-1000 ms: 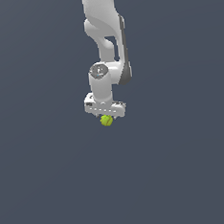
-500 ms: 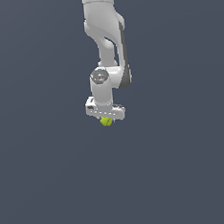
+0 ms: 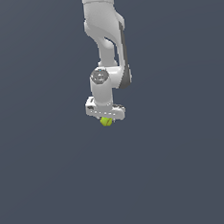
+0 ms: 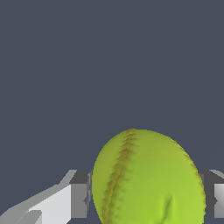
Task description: Pick up the object and move it to a goal position.
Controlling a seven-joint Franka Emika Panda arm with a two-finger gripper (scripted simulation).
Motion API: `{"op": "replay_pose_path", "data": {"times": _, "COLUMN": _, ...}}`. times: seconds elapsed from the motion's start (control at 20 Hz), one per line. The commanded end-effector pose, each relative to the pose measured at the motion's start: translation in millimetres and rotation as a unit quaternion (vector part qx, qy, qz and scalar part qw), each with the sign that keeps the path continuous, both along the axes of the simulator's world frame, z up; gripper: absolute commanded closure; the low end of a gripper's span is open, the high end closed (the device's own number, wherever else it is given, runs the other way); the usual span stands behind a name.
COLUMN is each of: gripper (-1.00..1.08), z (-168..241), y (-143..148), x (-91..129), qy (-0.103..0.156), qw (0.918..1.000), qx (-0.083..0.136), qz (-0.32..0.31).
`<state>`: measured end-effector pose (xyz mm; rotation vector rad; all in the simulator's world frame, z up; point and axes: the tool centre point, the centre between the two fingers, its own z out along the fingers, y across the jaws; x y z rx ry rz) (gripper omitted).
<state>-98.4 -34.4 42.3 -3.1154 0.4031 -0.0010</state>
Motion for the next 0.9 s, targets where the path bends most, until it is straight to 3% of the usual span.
{"op": "replay_pose_path", "data": {"times": 0.0, "gripper": 1.08, "z": 1, "y": 0, "x": 0, "qy": 0.0, "qw": 1.0, "qx": 0.0, "qz": 0.0}}
{"op": "replay_pose_path", "data": {"times": 0.4, "gripper": 1.08, "z": 25, "y": -11, "x": 8, "qy": 0.0, "qw": 1.0, "qx": 0.0, "qz": 0.0}}
{"op": "replay_pose_path", "data": {"times": 0.85, "gripper": 1.08, "z": 88, "y": -39, "x": 28, "qy": 0.0, "qw": 1.0, "qx": 0.0, "qz": 0.0}}
